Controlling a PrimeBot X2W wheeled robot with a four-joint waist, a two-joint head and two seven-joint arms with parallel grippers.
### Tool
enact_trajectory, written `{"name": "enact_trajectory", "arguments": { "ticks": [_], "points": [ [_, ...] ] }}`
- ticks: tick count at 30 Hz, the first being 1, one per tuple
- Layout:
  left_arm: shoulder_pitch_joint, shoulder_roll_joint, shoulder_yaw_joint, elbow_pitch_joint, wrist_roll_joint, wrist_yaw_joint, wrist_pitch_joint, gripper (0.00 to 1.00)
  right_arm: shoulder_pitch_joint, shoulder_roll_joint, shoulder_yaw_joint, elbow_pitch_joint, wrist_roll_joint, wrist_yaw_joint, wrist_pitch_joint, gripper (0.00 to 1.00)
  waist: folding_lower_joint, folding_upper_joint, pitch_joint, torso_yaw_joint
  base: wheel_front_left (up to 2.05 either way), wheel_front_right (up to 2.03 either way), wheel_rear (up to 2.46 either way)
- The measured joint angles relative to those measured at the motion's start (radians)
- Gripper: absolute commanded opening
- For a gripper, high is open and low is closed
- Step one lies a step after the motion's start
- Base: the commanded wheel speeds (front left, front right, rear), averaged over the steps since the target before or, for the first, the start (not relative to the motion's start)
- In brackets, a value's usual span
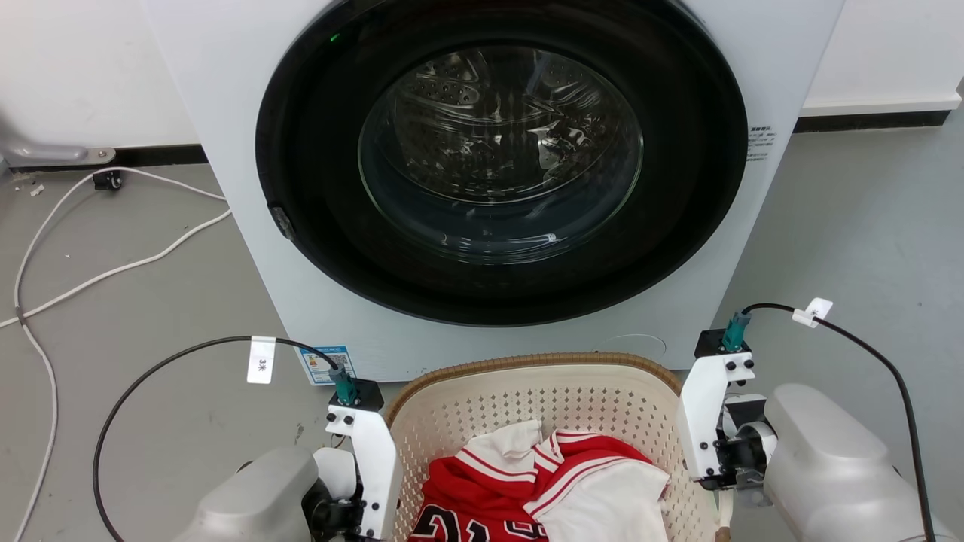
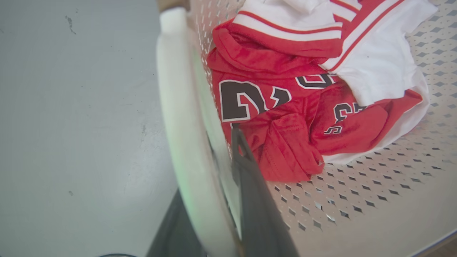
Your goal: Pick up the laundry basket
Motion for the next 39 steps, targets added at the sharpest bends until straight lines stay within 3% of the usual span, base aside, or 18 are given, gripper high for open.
{"name": "enact_trajectory", "arguments": {
  "ticks": [39],
  "points": [
    [-0.014,-0.002,-0.070,0.019,-0.058,0.000,-0.022,0.00,-0.014,0.002,0.054,0.027,0.057,0.000,-0.019,0.00,0.0000,0.0000,-0.016,-0.006,0.00,0.00,0.00]
  ]
}}
